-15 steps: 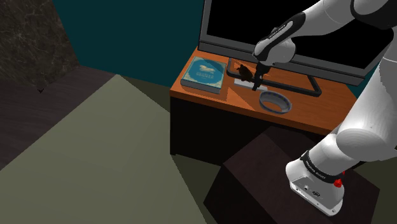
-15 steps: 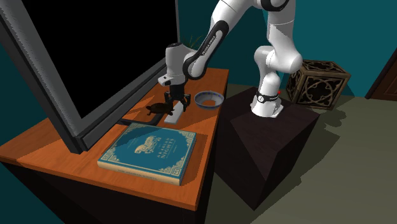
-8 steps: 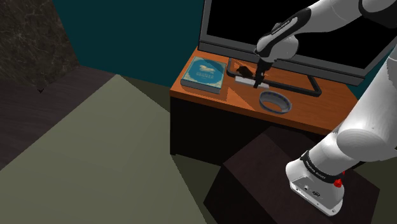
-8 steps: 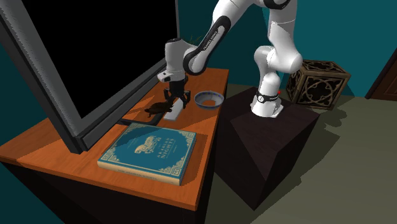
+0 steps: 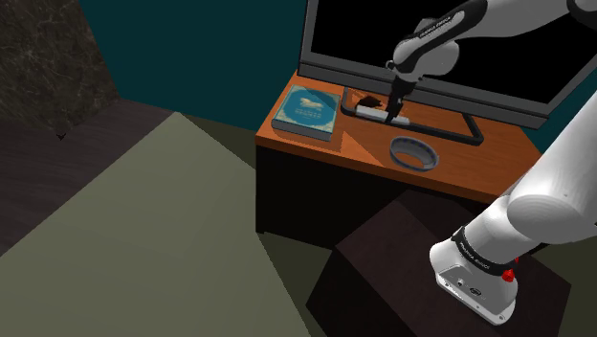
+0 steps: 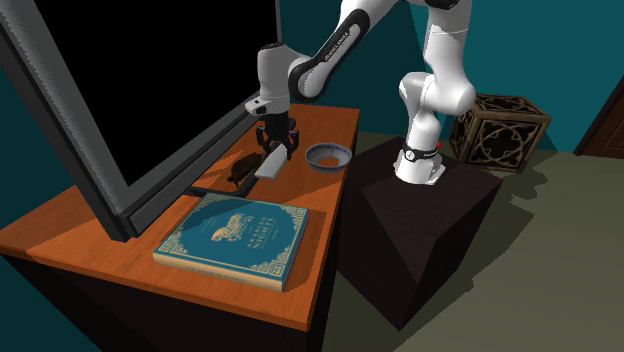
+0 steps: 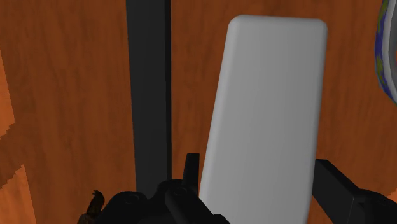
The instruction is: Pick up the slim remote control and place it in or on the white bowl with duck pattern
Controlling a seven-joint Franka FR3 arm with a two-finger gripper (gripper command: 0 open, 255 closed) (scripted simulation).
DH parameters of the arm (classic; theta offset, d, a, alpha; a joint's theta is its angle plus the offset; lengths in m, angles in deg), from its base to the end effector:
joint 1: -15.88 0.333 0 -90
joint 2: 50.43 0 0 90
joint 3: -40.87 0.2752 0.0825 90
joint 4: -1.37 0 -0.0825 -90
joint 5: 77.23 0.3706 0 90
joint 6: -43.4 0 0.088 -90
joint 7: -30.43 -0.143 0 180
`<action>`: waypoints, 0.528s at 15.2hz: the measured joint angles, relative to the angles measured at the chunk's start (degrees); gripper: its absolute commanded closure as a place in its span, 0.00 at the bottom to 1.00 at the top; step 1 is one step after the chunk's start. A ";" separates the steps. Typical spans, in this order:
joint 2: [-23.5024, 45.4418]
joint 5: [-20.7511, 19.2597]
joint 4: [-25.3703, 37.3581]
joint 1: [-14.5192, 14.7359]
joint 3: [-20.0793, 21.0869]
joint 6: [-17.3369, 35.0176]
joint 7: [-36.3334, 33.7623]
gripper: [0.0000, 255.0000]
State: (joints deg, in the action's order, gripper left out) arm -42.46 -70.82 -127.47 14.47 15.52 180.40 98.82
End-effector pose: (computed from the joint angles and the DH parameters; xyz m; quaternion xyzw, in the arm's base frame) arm 0.4676 -0.2353 0.2447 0.9476 0.3191 0.0129 0.0010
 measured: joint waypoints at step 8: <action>-4.05 -2.85 2.22 0.36 -0.53 -5.79 -1.97 1.00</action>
State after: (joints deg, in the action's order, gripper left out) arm -46.51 -73.68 -125.26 14.83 14.99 174.62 96.85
